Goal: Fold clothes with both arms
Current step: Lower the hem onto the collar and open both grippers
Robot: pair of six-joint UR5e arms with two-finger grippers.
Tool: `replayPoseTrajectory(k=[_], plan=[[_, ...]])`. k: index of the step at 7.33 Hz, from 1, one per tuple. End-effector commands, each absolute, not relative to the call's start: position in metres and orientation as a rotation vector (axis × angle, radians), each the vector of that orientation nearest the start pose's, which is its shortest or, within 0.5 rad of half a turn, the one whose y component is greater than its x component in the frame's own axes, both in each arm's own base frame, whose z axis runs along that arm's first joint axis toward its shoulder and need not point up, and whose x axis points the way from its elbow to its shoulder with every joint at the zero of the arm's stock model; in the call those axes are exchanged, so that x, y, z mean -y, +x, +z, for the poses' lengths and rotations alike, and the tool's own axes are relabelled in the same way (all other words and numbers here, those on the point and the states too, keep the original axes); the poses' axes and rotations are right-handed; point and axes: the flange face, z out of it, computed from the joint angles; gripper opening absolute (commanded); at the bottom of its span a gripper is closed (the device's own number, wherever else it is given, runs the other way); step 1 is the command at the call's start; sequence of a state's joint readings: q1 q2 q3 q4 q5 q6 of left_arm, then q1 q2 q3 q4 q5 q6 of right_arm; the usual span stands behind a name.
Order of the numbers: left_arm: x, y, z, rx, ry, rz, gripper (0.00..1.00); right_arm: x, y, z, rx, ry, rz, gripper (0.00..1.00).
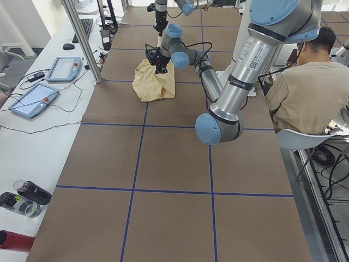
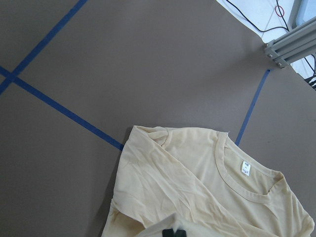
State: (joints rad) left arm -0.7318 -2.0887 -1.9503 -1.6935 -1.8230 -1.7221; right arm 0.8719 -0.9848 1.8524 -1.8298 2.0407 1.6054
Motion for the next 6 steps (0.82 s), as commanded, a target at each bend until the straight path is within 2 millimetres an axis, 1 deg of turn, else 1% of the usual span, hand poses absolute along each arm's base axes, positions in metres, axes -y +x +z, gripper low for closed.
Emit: replayPoseTrajectory(k=[1, 3, 4, 5, 6], plan=[[0.493, 0.388, 0.201, -1.041, 0.083, -0.665, 0.0, 0.565, -0.359, 0.252, 0.728, -0.167, 0.711, 0.0], [0.522, 0.414, 0.224, -1.052, 0.135, -0.682, 0.0, 0.597, -0.381, 0.26, 0.692, -0.143, 0.726, 0.0], [0.532, 0.424, 0.235, -1.056, 0.136, -0.682, 0.0, 0.616, -0.398, 0.278, 0.684, -0.128, 0.716, 0.0], [0.543, 0.436, 0.25, -1.063, 0.142, -0.684, 0.0, 0.632, -0.411, 0.293, 0.711, -0.107, 0.713, 0.0], [0.555, 0.446, 0.257, -1.06, 0.17, -0.699, 0.0, 0.638, -0.416, 0.302, 0.705, -0.109, 0.713, 0.0]])
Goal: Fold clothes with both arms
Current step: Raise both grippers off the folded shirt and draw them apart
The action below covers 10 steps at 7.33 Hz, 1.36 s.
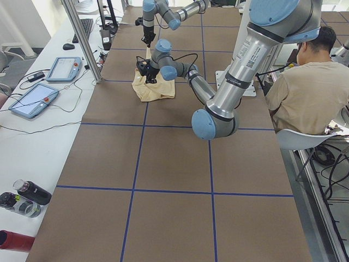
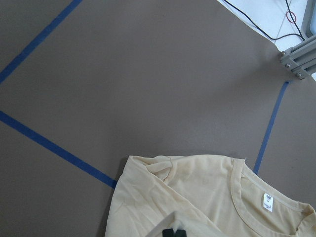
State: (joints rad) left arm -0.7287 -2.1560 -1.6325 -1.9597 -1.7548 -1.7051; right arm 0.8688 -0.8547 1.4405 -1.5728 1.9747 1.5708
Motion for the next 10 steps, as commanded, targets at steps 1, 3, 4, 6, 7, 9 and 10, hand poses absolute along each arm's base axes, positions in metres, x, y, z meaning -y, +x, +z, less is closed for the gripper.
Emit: replayPoseTrajectory(k=[1, 3, 4, 6, 7, 9, 10], plan=[[0.562, 0.453, 0.259, -1.049, 0.168, -0.704, 0.0, 0.642, -0.423, 0.305, 0.695, -0.115, 0.718, 0.0], [0.578, 0.468, 0.279, -1.052, 0.194, -0.713, 0.0, 0.655, -0.438, 0.312, 0.734, -0.095, 0.704, 0.0], [0.582, 0.473, 0.285, -1.057, 0.195, -0.713, 0.0, 0.659, -0.443, 0.32, 0.741, -0.095, 0.703, 0.0], [0.586, 0.479, 0.3, -1.038, 0.188, -0.716, 0.0, 0.659, -0.453, 0.32, 0.737, -0.1, 0.694, 0.0], [0.589, 0.483, 0.308, -1.044, 0.191, -0.716, 0.0, 0.662, -0.456, 0.32, 0.73, -0.102, 0.697, 0.0], [0.592, 0.489, 0.315, -1.033, 0.186, -0.715, 0.0, 0.666, -0.459, 0.323, 0.718, -0.101, 0.699, 0.0], [0.591, 0.49, 0.314, -1.035, 0.186, -0.714, 0.03, 0.666, -0.46, 0.322, 0.718, -0.096, 0.7, 0.0]])
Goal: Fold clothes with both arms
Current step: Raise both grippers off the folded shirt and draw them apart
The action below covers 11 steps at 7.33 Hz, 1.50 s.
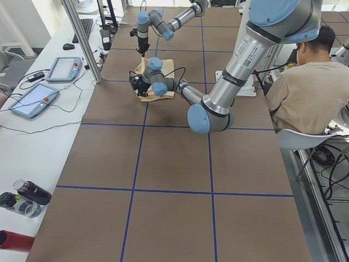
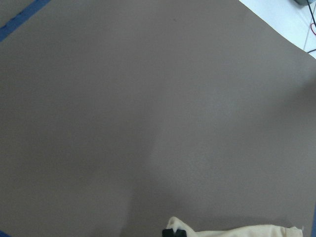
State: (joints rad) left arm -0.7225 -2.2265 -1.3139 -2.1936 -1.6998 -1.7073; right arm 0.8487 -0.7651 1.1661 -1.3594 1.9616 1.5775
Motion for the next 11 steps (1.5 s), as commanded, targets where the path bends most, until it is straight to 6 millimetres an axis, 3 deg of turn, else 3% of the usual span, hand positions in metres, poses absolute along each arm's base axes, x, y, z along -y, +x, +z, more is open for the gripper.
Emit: replayPoseTrajectory(k=[1, 2, 3, 4, 6, 7, 8, 10, 11], plan=[[0.591, 0.49, 0.313, -1.036, 0.186, -0.713, 0.09, 0.666, -0.461, 0.319, 0.72, -0.095, 0.698, 0.0], [0.592, 0.491, 0.313, -1.035, 0.186, -0.714, 0.18, 0.661, -0.468, 0.318, 0.721, -0.099, 0.689, 0.1], [0.591, 0.49, 0.312, -1.04, 0.184, -0.715, 0.28, 0.657, -0.478, 0.311, 0.72, -0.072, 0.681, 0.36], [0.591, 0.49, 0.312, -1.045, 0.186, -0.714, 0.41, 0.657, -0.483, 0.305, 0.73, -0.026, 0.681, 0.43], [0.591, 0.487, 0.31, -1.06, 0.194, -0.71, 0.43, 0.658, -0.482, 0.297, 0.744, -0.018, 0.696, 0.66], [0.592, 0.481, 0.302, -1.096, 0.206, -0.703, 0.43, 0.653, -0.476, 0.288, 0.771, -0.021, 0.725, 0.66], [0.602, 0.465, 0.297, -1.107, 0.221, -0.719, 0.43, 0.635, -0.459, 0.292, 0.804, -0.037, 0.773, 0.66], [0.608, 0.449, 0.285, -1.131, 0.242, -0.731, 0.43, 0.558, -0.437, 0.321, 0.843, -0.042, 0.753, 0.69], [0.608, 0.449, 0.287, -1.128, 0.241, -0.732, 0.43, 0.534, -0.43, 0.329, 0.845, -0.016, 0.75, 0.72]])
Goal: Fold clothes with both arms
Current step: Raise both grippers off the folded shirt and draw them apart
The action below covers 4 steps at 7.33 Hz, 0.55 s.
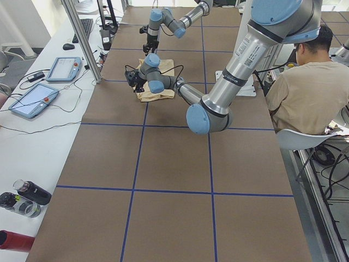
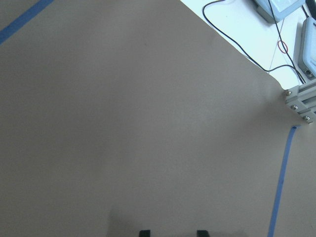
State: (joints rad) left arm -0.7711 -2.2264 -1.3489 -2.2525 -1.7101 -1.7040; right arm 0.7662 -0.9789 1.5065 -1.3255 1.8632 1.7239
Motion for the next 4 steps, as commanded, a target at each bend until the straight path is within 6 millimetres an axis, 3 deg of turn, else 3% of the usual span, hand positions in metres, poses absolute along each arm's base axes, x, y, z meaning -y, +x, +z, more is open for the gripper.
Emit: replayPoseTrajectory(k=[1, 2, 3, 4], plan=[[0.607, 0.448, 0.293, -1.121, 0.241, -0.735, 0.43, 0.512, -0.427, 0.329, 0.86, -0.025, 0.776, 0.73], [0.606, 0.446, 0.301, -1.112, 0.239, -0.738, 0.43, 0.501, -0.426, 0.323, 0.877, -0.039, 0.859, 0.74], [0.606, 0.447, 0.301, -1.111, 0.241, -0.739, 0.43, 0.475, -0.431, 0.323, 0.887, -0.032, 0.916, 0.74], [0.605, 0.446, 0.297, -1.119, 0.245, -0.737, 0.42, 0.463, -0.434, 0.333, 0.875, -0.051, 0.961, 0.75]])
